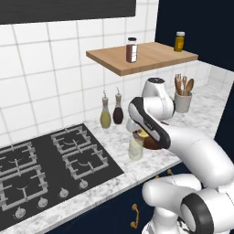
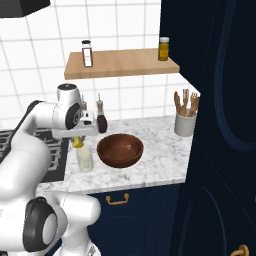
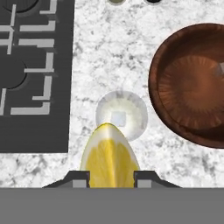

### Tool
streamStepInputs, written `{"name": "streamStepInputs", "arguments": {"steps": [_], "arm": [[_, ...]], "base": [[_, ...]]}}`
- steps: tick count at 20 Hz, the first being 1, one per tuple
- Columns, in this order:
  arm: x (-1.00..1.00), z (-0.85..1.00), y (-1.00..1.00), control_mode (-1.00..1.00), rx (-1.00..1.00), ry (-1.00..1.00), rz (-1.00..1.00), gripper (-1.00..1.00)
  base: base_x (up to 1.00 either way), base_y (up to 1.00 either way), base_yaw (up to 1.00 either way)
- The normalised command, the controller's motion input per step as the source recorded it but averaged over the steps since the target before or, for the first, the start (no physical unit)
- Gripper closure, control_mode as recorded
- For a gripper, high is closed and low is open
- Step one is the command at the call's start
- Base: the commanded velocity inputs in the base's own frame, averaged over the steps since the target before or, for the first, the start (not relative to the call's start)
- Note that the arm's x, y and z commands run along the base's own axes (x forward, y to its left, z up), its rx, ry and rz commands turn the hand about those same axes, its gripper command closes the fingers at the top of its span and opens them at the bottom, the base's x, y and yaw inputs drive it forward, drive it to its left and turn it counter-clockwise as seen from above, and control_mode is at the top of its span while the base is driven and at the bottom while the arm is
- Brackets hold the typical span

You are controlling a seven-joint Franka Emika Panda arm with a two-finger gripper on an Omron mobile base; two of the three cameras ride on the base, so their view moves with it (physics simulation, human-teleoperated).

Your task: Grab a lemon wedge from the fridge and one ice cube from the ice bowl, and put them in the glass of lemonade.

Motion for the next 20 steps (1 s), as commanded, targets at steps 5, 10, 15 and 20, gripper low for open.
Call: {"name": "streamStepInputs", "arguments": {"steps": [5,10,15,20], "arm": [[0.46,0.0,0.0,-1.0,0.0,0.0,0.0,1.0],[0.43,0.0,0.0,-1.0,0.0,0.0,0.0,1.0],[0.15,-0.22,0.0,-1.0,0.0,0.0,0.0,1.0],[-0.06,-0.19,0.0,-1.0,0.0,-0.14,0.0,1.0]], "base": [[0.0,0.0,0.0],[0.0,0.0,0.0],[0.0,0.0,0.0],[0.0,0.0,0.0]]}}
